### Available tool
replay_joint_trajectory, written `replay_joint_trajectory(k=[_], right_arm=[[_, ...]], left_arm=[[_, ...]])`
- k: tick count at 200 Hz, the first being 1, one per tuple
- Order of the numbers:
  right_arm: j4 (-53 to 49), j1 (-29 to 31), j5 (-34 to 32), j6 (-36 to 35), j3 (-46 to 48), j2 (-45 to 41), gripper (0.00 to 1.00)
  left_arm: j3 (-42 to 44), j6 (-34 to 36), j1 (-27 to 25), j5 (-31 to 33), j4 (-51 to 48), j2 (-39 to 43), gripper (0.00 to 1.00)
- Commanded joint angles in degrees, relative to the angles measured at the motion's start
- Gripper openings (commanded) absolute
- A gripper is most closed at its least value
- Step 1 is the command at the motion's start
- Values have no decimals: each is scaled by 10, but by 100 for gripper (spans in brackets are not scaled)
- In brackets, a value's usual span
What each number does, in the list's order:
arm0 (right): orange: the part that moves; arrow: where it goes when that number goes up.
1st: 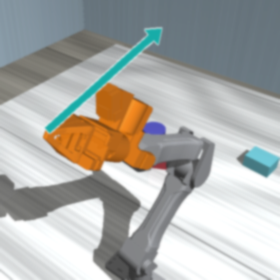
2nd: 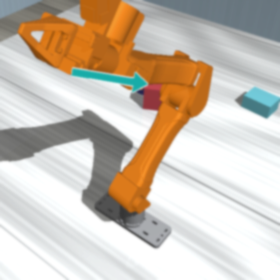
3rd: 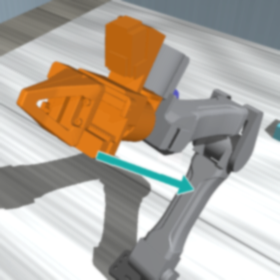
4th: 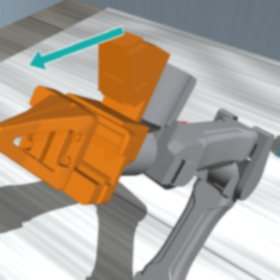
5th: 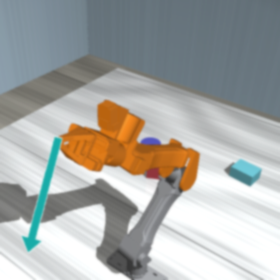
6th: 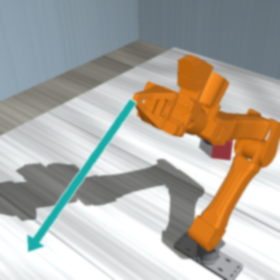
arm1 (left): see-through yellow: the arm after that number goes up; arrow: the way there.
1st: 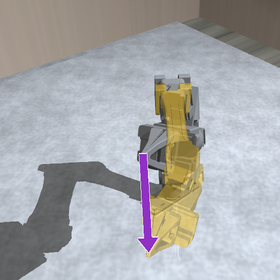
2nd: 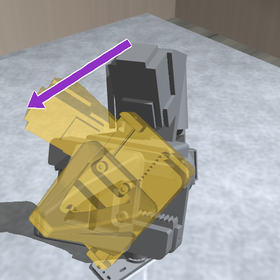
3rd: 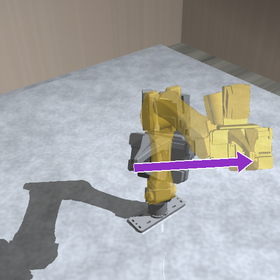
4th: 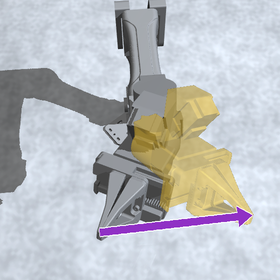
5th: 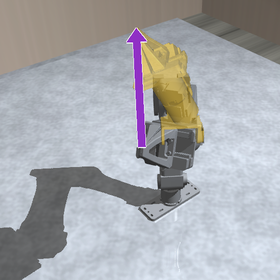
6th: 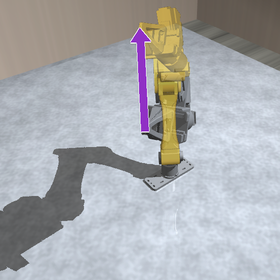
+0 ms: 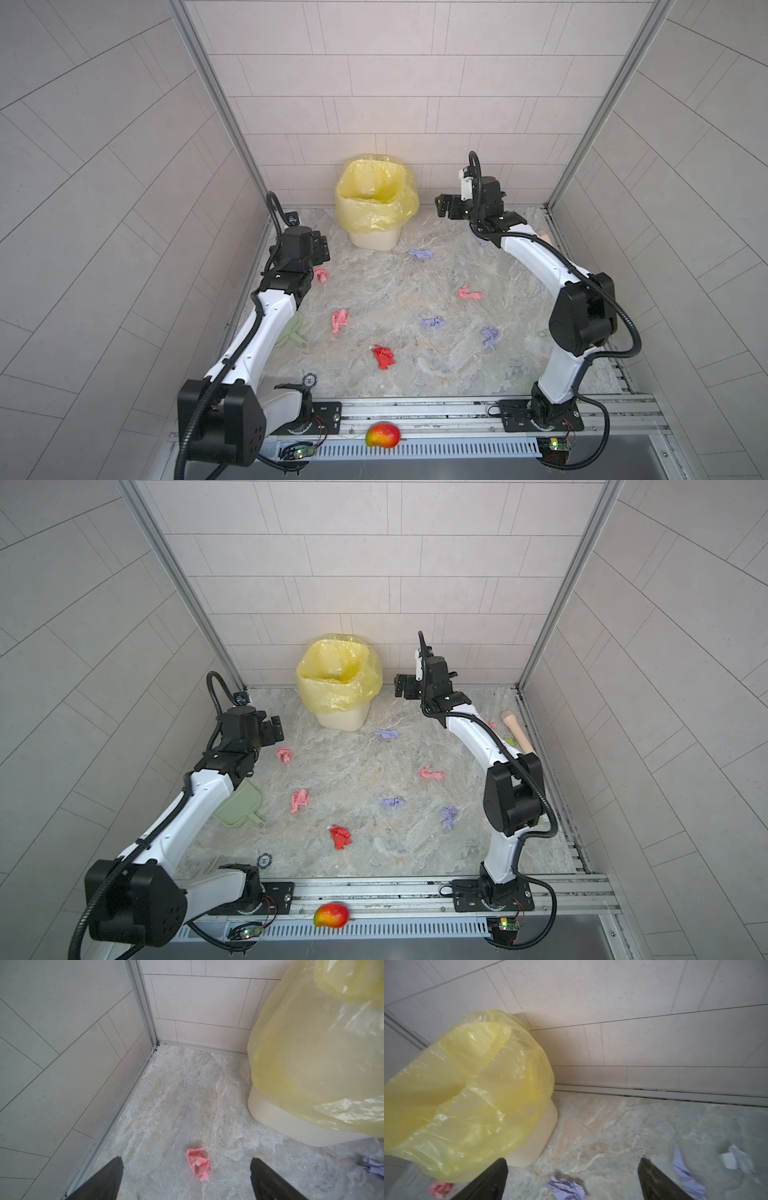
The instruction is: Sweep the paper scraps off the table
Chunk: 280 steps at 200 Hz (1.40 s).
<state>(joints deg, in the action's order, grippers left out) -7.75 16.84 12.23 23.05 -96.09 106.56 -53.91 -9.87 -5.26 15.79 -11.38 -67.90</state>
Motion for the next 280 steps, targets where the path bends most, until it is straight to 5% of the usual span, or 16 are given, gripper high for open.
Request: replay_joint_trajectory(k=[1,87,161,217,280], right_arm=[[-8,9,75,76,-77,47,99],[38,41,188,190,-309,244,92],[-39,67,266,196,-519,384,89],[-34,96,293,172,-527,404,89],[-155,88,202,89,-536,336,94]], left_arm=[[15,-40,4,-26,-36,21,100],[46,-36,4,-37,-48,47,100],[48,-26,5,-30,-55,51,100],[32,-28,6,-25,-60,52,100],[-91,-24,8,-27,-102,11,100]])
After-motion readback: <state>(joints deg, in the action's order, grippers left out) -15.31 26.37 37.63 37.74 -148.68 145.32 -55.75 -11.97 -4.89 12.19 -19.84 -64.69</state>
